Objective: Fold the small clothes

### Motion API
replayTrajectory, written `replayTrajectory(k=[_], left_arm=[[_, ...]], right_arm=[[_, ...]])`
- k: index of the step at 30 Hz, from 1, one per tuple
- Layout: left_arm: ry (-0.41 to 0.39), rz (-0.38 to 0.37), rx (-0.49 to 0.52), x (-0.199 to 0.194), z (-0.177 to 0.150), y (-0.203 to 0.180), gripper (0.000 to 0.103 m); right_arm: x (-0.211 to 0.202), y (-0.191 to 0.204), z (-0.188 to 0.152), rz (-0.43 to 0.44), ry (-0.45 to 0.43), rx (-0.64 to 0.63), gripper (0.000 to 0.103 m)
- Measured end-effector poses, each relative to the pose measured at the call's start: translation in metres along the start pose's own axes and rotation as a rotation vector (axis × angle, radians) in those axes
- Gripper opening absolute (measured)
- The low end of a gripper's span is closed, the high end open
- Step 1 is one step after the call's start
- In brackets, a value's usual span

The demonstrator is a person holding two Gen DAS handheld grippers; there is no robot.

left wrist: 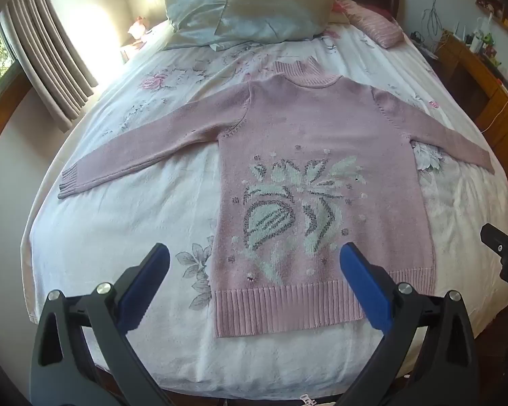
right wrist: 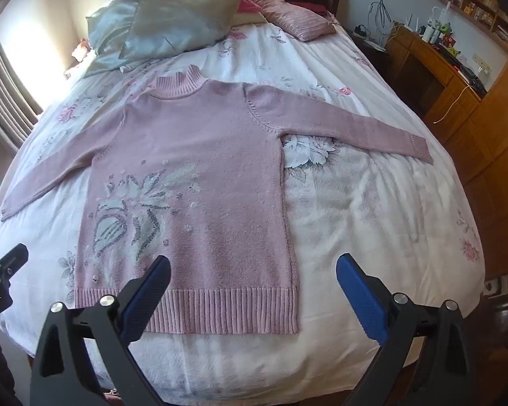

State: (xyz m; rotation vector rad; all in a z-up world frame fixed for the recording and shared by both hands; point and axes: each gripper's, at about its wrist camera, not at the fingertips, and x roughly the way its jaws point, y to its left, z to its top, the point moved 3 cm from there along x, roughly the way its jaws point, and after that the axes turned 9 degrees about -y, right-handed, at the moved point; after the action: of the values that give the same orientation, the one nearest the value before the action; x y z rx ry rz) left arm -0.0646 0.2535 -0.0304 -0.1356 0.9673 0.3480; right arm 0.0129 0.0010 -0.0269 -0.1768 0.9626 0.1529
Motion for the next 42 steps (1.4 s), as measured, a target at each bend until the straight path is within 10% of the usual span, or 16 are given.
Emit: replayTrajectory(k=[42], left_arm=[[-0.083, 0.015, -0.007, -0.016, -0.003, 0.004, 0.1]], right_arm=[[-0.002, 0.004, -0.003, 0.032, -0.013, 0.02, 0.099]])
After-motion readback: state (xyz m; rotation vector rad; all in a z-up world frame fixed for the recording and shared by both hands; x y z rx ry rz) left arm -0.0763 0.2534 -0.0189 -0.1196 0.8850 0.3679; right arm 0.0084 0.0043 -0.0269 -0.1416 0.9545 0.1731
